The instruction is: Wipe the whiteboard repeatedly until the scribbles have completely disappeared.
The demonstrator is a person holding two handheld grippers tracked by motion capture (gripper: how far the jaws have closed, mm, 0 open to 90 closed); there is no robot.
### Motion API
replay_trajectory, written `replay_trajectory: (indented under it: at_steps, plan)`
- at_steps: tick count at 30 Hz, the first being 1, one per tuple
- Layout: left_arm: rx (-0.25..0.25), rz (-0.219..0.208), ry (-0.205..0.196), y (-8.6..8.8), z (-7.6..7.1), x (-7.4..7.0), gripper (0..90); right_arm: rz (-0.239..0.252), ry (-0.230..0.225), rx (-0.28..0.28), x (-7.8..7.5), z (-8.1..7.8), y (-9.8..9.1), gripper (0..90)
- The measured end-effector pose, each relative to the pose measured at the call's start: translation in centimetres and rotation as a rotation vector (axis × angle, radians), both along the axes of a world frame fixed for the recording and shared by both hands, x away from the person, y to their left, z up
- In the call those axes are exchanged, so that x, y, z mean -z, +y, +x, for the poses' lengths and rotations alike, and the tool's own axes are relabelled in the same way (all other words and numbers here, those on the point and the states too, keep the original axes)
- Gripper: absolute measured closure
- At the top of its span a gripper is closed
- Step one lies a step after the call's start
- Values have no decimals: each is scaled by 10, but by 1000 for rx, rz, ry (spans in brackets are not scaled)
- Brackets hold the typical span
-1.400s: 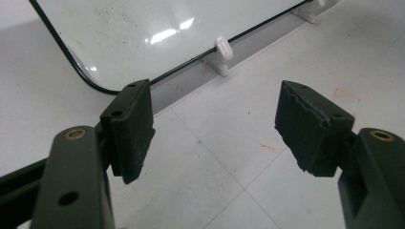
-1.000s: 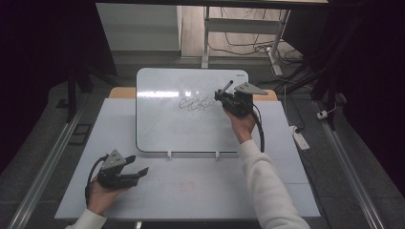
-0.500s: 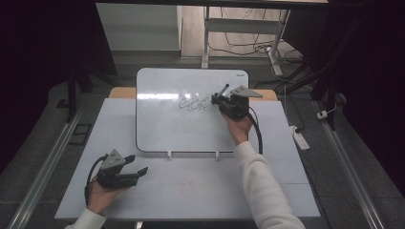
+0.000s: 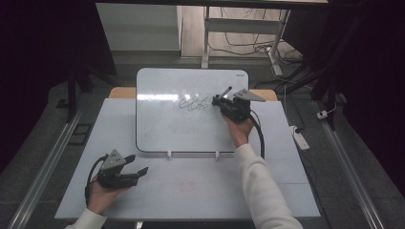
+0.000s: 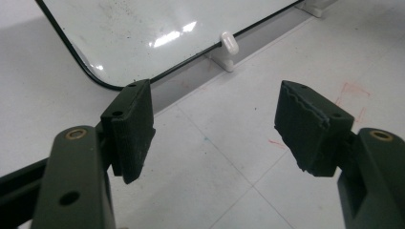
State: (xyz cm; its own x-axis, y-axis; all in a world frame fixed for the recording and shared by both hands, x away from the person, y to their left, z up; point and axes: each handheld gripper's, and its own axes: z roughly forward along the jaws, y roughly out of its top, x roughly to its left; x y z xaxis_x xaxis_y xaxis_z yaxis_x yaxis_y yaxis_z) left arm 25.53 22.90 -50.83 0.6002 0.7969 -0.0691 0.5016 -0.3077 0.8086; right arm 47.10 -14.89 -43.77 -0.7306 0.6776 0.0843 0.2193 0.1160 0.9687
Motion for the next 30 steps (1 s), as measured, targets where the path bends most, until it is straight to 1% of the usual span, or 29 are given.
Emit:
replay_trajectory:
  at_steps: [1,2,3,4,6,7,8,9,10,11,12,13,14,16,17,18,19,22,23,24,25,27,28,29,30]
  plan:
    - [-1,0,1,0,0,0,308,-31,-11,-26,2,-3,5,788]
    - [-1,1,2,0,0,0,308,-52,-26,-25,2,-4,7,788]
    - [0,2,1,0,0,0,308,-43,-16,-29,0,-1,5,788]
    - [2,4,-1,-1,-1,0,308,-14,-14,-7,-1,2,1,789]
    - [2,3,-3,-1,-1,0,308,37,-16,55,-5,7,-7,789]
    - [3,2,-4,-1,-1,0,308,58,-8,57,-6,9,-8,789]
    - [2,1,-3,-1,0,0,308,64,-5,56,-5,8,-5,789]
    - [1,1,-1,0,0,0,308,51,2,25,-3,6,0,789]
    - [-1,0,0,0,0,0,308,30,9,-20,2,2,8,789]
    - [-2,0,1,0,1,1,308,-3,15,-66,6,-1,16,789]
    - [-2,-1,2,0,0,1,308,-40,5,-95,8,-5,22,789]
    - [-2,0,0,0,0,0,308,-59,-9,-94,8,-6,24,789]
    - [0,1,-2,0,0,0,308,-48,0,-92,6,-3,21,789]
    - [0,1,-4,-1,-1,0,308,15,-4,-18,1,3,11,789]
    - [1,1,-5,-1,-1,0,308,41,-2,8,-1,5,6,789]
    - [2,-1,-6,0,-1,0,308,54,2,9,-1,6,5,789]
    - [1,0,-5,0,-1,0,308,45,1,4,1,3,7,789]
    - [-3,-1,-2,1,0,0,308,-36,13,-98,11,-8,23,789]
    - [-3,-1,-3,1,0,0,308,-59,-1,-108,12,-10,25,789]
    - [-2,0,-4,1,0,0,308,-67,-1,-109,10,-9,24,789]
    - [-1,0,-4,0,-1,0,308,-50,-3,-84,8,-6,19,789]
    - [0,0,-7,0,-2,-1,308,1,-3,-10,2,0,7,789]
    - [1,0,-8,0,-2,-1,309,23,7,-3,1,2,4,789]
    - [2,0,-8,0,-1,0,309,29,10,-6,2,1,4,789]
    - [2,1,-6,0,-1,0,309,11,16,-24,4,-2,7,789]
